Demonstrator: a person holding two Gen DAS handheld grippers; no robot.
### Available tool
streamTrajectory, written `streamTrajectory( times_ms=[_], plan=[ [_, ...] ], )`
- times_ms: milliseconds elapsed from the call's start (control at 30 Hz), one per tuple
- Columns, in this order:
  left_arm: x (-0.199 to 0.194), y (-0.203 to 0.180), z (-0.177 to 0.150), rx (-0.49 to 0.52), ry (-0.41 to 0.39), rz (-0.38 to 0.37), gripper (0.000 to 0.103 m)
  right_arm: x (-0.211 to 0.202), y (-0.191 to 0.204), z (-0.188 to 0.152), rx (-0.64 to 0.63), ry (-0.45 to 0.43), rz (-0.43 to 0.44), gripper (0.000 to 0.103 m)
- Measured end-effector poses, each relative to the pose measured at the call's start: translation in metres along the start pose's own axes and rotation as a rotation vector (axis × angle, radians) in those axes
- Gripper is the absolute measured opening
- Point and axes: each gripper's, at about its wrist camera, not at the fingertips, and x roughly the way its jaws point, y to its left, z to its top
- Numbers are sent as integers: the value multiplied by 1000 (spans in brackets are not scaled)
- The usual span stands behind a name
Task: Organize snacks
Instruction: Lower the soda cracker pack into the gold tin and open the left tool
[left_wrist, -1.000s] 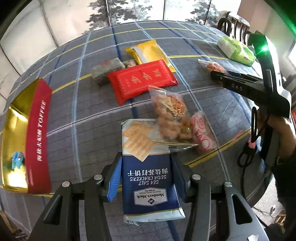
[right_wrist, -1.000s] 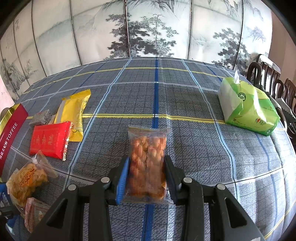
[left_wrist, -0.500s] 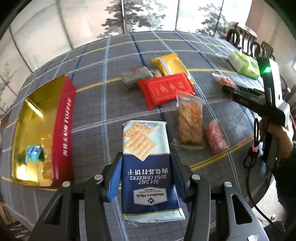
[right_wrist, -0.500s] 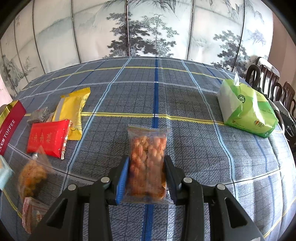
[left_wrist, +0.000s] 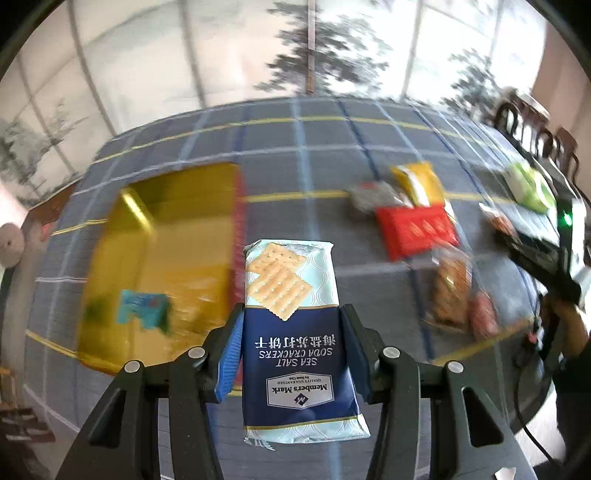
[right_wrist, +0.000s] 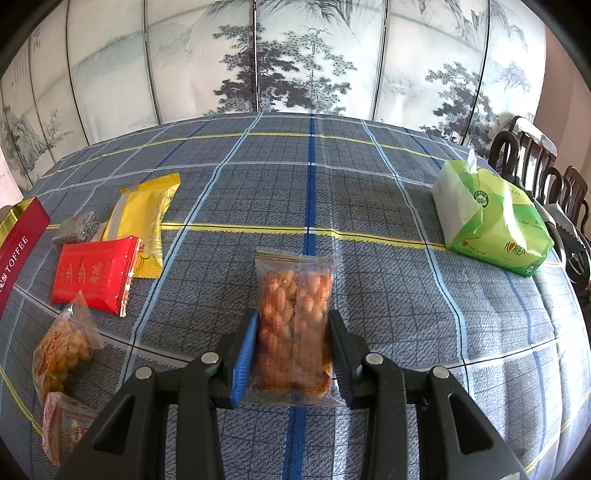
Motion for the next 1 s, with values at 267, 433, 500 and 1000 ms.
streamTrajectory(
  times_ms=[267,433,500,1000],
  plan=[
    [6,71,13,-70,-8,133,46,0,0,0,-3,0,-4,38],
    [18,106,8,-100,17,176,46,-1,-1,0,-4,-1,-5,38],
    [23,114,5,-106,29,178,46,0,0,0,-5,-1,-6,38],
    [50,149,-7,-108,71,202,46,-3,0,-1,-19,-3,-26,38]
  ],
)
